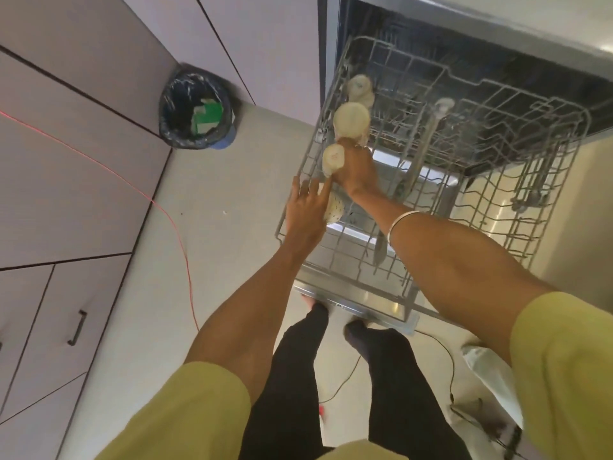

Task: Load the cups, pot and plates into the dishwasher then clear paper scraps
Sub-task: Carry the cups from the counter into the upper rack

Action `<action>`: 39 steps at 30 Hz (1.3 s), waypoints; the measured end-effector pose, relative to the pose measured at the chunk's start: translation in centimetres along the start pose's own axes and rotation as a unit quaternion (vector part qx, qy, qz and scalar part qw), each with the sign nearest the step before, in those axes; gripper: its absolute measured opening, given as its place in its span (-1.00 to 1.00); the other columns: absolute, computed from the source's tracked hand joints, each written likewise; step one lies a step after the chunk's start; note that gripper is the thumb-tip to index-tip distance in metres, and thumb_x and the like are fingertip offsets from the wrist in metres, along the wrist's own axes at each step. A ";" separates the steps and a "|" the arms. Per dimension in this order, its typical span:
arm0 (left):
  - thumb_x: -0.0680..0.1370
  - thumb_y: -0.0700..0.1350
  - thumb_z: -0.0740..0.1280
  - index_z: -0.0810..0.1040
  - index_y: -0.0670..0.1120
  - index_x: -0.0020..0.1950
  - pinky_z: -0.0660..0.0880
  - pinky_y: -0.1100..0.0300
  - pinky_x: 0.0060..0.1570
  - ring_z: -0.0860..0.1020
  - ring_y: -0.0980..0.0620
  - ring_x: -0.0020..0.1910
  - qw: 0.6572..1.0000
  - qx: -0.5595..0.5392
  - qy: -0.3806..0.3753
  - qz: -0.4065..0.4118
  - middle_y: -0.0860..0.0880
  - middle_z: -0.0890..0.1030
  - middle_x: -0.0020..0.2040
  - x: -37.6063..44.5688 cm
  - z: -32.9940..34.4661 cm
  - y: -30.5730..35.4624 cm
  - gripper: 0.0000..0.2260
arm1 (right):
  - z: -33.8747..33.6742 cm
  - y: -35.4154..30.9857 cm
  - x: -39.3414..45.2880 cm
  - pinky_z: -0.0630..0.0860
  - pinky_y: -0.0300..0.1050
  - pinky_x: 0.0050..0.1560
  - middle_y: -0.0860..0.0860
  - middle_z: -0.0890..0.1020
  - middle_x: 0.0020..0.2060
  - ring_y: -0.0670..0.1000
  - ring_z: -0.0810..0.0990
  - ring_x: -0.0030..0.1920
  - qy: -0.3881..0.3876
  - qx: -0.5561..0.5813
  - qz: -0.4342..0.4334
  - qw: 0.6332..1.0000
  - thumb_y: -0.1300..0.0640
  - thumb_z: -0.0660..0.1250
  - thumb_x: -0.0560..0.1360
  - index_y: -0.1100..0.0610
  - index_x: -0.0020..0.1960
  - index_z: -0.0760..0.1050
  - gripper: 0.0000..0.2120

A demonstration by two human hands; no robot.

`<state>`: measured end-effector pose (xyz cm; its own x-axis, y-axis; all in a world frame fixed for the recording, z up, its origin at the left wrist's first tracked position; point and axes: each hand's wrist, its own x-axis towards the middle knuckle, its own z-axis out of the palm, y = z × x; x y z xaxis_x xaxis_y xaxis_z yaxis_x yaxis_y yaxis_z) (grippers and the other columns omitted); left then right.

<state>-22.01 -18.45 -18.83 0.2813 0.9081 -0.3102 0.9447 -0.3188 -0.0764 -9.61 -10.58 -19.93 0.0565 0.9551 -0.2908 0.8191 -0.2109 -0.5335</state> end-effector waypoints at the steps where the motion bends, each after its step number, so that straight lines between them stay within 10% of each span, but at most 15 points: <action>1: 0.39 0.10 0.51 0.12 -0.04 0.55 -0.08 -0.18 0.51 0.35 -0.17 0.43 0.999 0.030 -0.021 0.002 -0.15 0.38 0.44 -0.2 0.3 0.3 -0.14 | 0.1 0.3 0.1 0.59 -0.04 0.08 0.07 0.61 0.18 0.12 0.57 0.19 -0.009 -0.012 -0.016 1.000 0.18 0.58 0.32 0.07 0.32 0.43 -0.38; 11: 0.32 0.07 0.55 0.13 -0.13 0.54 0.08 -0.16 0.50 0.33 -0.28 0.40 0.995 0.071 -0.059 -0.025 -0.24 0.34 0.42 -0.1 1.1 2.2 -0.07 | 2.1 2.9 0.2 0.30 -0.57 -0.12 0.12 0.56 0.03 -0.08 0.50 0.00 -0.030 0.027 -0.017 0.999 0.28 0.24 0.57 0.23 0.20 0.52 -0.77; 21: 0.35 0.02 0.58 -0.09 -0.09 0.61 0.09 -0.12 0.52 0.21 -0.30 0.50 0.998 0.017 -0.044 -0.038 -0.28 0.21 0.52 -0.7 1.3 1.5 0.07 | -0.2 3.1 -2.0 0.43 -0.03 0.31 0.21 0.48 0.31 0.17 0.43 0.36 -0.019 0.019 0.002 1.000 0.38 0.37 0.47 0.24 0.37 0.43 -0.52; 32: 0.57 -0.05 0.37 0.07 -0.23 0.57 0.13 -0.07 0.51 0.19 -0.22 0.53 0.997 -0.072 -0.017 -0.036 -0.26 0.24 0.53 -5.8 -5.1 3.1 -0.29 | -7.8 0.8 -7.8 0.56 -0.05 -0.12 0.15 0.57 0.14 0.15 0.58 0.12 -0.032 -0.049 0.057 0.997 0.45 0.26 0.45 0.21 0.15 0.53 -0.68; 39: 0.63 -0.09 0.18 0.19 -0.27 0.52 0.13 -0.06 0.51 0.21 -0.20 0.52 0.989 -0.141 -0.039 -0.013 -0.26 0.28 0.51 -9.4 -11.8 3.5 -0.50 | -14.0 -1.6 -13.0 0.61 0.02 0.03 0.15 0.57 0.22 0.17 0.59 0.16 -0.079 -0.080 0.060 0.992 0.27 0.30 0.52 0.19 0.34 0.46 -0.61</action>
<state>-19.35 -24.90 -4.95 0.2535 0.8880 -0.3837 0.9638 -0.1978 0.1790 -3.67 -19.69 -4.16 0.0785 0.8777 -0.4727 0.8927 -0.2730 -0.3585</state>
